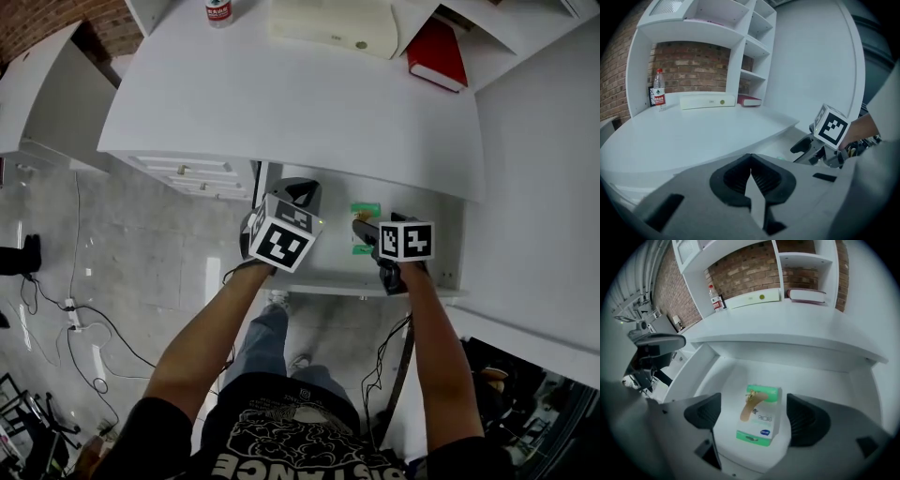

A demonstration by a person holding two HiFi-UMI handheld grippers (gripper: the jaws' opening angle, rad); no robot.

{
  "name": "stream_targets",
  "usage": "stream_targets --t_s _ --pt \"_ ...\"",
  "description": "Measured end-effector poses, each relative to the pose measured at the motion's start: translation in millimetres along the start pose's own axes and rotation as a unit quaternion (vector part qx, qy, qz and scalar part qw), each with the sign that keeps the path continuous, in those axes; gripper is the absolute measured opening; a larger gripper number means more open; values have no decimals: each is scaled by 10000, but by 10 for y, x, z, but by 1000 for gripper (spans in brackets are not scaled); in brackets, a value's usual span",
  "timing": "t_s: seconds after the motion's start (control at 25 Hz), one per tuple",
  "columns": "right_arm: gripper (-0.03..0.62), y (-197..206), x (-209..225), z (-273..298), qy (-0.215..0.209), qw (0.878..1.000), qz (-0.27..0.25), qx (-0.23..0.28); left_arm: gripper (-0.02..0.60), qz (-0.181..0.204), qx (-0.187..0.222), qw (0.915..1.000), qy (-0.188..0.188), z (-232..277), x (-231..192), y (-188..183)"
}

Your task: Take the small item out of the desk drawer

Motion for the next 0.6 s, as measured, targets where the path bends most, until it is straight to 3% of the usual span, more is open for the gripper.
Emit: stream_targets --t_s 0.6 --pt "463 137 -120 563 353 9967 168 -707 6 -108 -150 9998 78 96 -181 174"
Point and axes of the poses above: the fingertips, and each gripper's own axes: z forward along the fingers, x to its right, y out of its underside, the point moved 9 cm from there along -z, backward along the fingers, and after that the axes turned 14 degrees about y, right-handed, at the moved point
